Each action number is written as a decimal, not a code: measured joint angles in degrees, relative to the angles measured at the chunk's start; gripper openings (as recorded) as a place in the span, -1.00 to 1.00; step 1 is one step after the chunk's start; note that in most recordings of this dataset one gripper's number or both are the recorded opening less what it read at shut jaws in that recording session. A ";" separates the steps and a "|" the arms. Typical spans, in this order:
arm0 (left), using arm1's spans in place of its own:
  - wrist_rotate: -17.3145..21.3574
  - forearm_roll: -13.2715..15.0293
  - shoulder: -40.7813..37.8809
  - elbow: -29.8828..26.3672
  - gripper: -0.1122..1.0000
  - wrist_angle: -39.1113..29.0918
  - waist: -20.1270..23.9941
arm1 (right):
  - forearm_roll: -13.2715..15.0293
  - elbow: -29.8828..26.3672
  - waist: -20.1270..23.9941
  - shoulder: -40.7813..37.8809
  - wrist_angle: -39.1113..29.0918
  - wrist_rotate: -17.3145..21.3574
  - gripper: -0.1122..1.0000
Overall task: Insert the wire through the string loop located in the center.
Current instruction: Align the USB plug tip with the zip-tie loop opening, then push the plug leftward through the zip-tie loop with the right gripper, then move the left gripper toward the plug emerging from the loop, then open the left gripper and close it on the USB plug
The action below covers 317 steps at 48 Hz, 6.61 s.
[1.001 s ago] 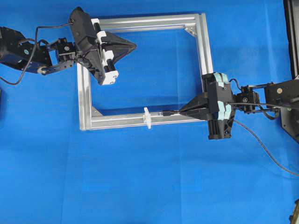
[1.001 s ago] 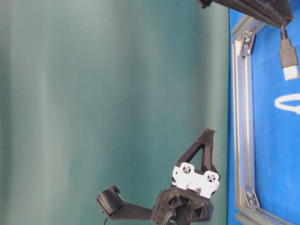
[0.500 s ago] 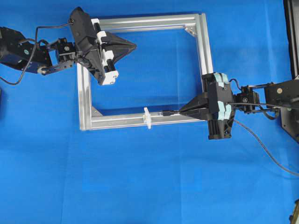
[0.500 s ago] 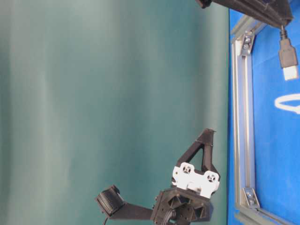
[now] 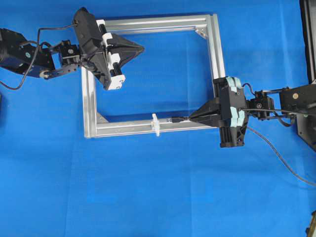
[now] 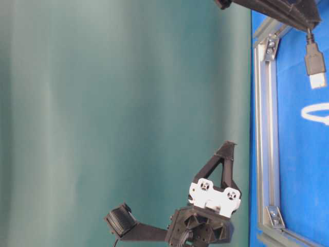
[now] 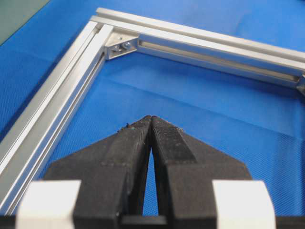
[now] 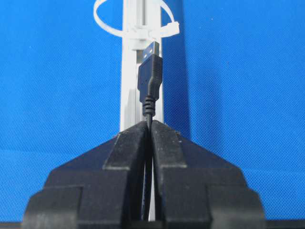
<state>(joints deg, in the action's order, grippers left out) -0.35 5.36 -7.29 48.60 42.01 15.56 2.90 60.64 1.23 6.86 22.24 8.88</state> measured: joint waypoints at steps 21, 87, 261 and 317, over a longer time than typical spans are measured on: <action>0.00 0.09 -0.09 0.00 -0.80 0.00 0.00 | -0.18 0.00 0.00 0.00 0.09 0.00 -0.84; 0.00 -0.09 0.00 0.00 -0.80 0.00 0.00 | 0.09 -13.89 1.23 -13.18 2.29 -0.35 -0.84; -6.06 -0.09 -4.04 -0.97 0.80 -4.22 -22.50 | 0.09 -13.89 1.32 -13.18 2.29 -0.53 -0.84; -6.15 0.00 -4.04 -0.97 0.77 -4.66 -22.59 | 0.09 -13.89 1.23 -13.18 2.29 -0.53 -0.84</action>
<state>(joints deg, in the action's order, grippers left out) -6.50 5.36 -11.34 47.64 37.35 -7.03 2.99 46.76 2.46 -6.33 24.52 8.35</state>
